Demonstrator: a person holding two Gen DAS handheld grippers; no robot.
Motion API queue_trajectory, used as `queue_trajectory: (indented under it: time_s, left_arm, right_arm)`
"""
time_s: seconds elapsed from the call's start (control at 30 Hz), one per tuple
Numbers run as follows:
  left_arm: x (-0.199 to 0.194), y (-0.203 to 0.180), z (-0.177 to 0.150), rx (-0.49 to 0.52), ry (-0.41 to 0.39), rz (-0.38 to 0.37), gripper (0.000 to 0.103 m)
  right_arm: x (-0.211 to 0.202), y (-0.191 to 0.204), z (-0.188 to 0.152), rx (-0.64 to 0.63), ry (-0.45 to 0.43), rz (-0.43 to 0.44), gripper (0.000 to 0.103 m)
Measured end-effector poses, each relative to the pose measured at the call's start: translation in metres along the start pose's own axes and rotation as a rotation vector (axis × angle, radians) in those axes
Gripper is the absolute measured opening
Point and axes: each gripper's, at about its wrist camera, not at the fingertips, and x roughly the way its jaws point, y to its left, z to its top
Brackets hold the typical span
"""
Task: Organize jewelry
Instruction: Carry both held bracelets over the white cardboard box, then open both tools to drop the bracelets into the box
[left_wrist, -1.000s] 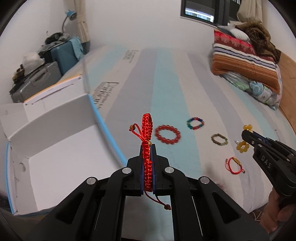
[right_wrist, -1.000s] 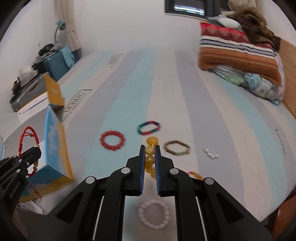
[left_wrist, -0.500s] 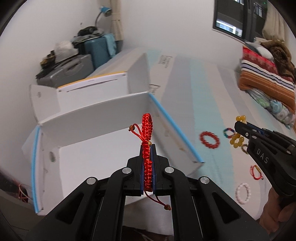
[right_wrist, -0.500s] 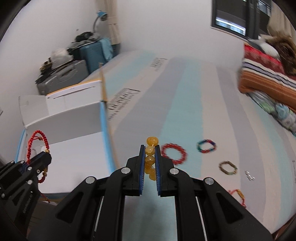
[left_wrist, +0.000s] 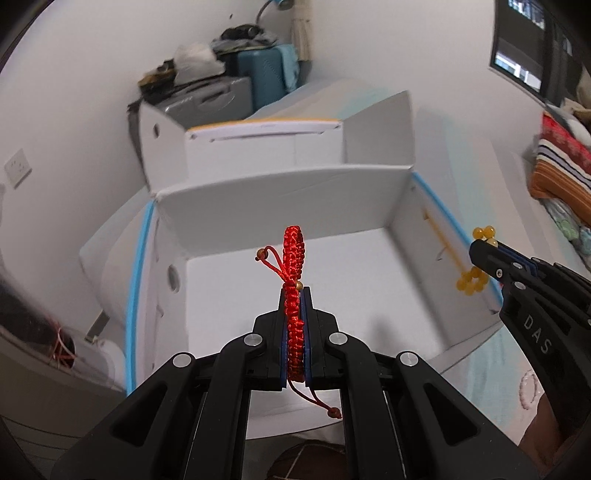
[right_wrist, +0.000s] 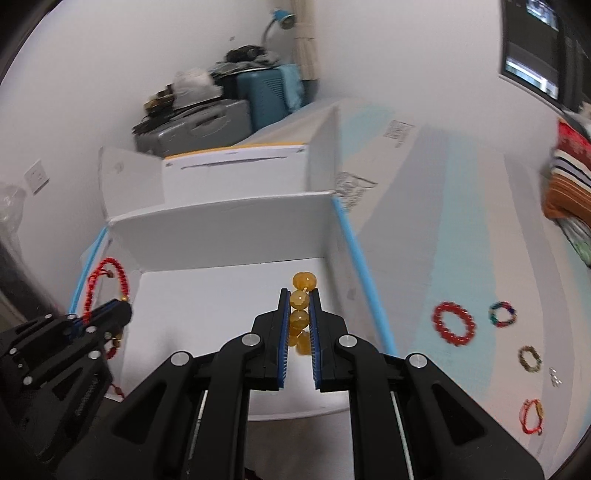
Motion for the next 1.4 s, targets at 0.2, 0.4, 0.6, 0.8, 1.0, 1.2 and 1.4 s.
queue_trajectory:
  time_s: [0.2, 0.4, 0.6, 0.8, 1.0, 1.2, 1.4]
  left_arm:
    - [0.018, 0.02, -0.006, -0.044, 0.059, 0.017, 0.005]
    - [0.037, 0.026, -0.008, -0.065, 0.12, 0.033, 0.005]
    - [0.059, 0.026, -0.008, -0.071, 0.177, 0.051, 0.005]
    - [0.074, 0.026, -0.009, -0.073, 0.23, 0.058, 0.005]
    - [0.085, 0.03, -0.01, -0.077, 0.264, 0.061, 0.008]
    - [0.085, 0.031, -0.01, -0.081, 0.255, 0.049, 0.03]
    - [0.063, 0.03, -0.006, -0.074, 0.19, 0.066, 0.053]
  right_arm:
    - [0.032, 0.023, -0.001, -0.036, 0.076, 0.039, 0.009]
    - [0.063, 0.03, -0.003, -0.052, 0.174, 0.048, 0.009]
    - [0.089, 0.03, -0.005, -0.044, 0.272, 0.053, 0.009]
    - [0.107, 0.027, -0.012, -0.036, 0.331, 0.04, 0.009]
    - [0.113, 0.027, -0.015, -0.026, 0.353, 0.04, 0.011]
    - [0.113, 0.027, -0.016, -0.027, 0.353, 0.048, 0.016]
    - [0.097, 0.02, -0.014, -0.004, 0.303, 0.059, 0.046]
